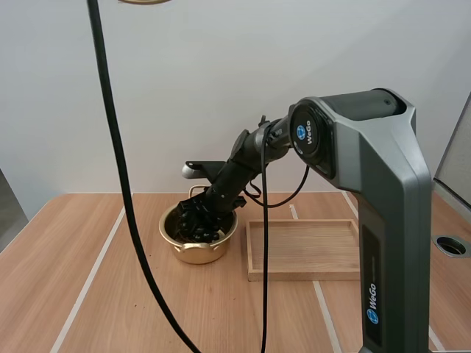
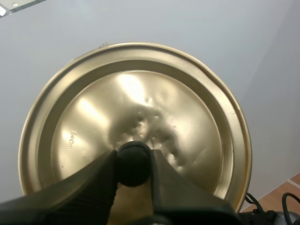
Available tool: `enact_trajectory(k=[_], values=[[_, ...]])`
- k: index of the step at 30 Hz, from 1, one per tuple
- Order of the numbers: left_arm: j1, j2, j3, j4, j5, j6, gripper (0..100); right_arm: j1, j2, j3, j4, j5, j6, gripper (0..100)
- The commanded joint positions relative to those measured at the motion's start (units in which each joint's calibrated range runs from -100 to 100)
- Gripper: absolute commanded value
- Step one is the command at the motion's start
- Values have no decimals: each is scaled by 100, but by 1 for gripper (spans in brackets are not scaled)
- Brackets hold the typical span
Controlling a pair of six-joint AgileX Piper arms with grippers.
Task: Open the pot, put the grape inside, and close it
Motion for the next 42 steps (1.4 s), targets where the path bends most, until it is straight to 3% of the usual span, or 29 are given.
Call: enact_trajectory(k=[1, 14, 36, 42], values=[[-25, -38, -50, -88, -123, -67, 0, -15, 68, 104, -277, 360, -75, 100], [-25, -38, -50, -88, -123, -67, 0, -15, -25, -4, -207, 781, -75, 100], [-25, -38, -50, -77, -161, -67, 0, -15, -1227, -56, -272, 656, -75, 100], [-25, -38, -50, 283, -351, -67, 0, -22, -1802, -56, -419, 427, -75, 100]])
